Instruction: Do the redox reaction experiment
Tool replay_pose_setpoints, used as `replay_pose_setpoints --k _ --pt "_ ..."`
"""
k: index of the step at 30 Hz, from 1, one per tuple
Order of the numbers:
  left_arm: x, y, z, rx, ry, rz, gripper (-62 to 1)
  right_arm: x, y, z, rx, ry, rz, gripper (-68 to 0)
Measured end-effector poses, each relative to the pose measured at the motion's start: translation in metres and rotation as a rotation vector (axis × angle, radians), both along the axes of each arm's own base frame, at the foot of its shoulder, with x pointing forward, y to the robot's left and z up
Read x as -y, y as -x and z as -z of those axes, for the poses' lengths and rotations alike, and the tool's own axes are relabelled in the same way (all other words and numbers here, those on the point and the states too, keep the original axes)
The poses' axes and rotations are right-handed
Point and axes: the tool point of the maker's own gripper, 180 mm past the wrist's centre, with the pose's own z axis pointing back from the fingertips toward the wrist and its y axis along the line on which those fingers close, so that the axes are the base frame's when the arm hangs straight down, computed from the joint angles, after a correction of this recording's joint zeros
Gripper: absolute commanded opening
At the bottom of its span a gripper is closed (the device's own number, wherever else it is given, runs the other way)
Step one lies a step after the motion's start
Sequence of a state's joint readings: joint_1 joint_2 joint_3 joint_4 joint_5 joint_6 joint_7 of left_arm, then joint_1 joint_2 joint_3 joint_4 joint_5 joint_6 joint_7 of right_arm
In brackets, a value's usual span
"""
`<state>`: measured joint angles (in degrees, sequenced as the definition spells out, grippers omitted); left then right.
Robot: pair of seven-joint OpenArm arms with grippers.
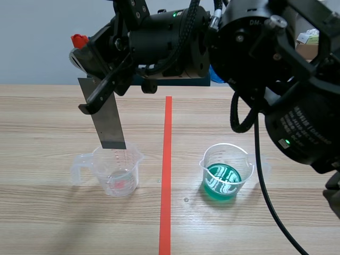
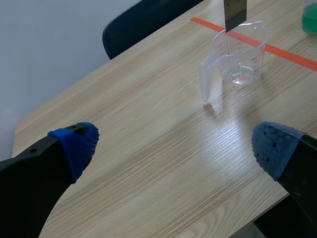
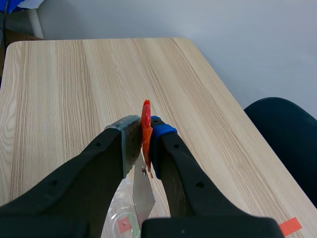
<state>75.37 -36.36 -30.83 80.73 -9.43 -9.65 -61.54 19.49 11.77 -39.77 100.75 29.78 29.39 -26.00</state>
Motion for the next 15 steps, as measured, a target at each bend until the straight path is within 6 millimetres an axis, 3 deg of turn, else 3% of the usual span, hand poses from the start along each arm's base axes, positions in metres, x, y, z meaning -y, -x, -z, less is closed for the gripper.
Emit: replay_pose_setpoints --k 15 --pt "0.0000 0.0000 0.0000 0.000 0.000 0.000 1.4 0.0000 0.0000 0.0000 0.000 0.000 0.000 -66.9"
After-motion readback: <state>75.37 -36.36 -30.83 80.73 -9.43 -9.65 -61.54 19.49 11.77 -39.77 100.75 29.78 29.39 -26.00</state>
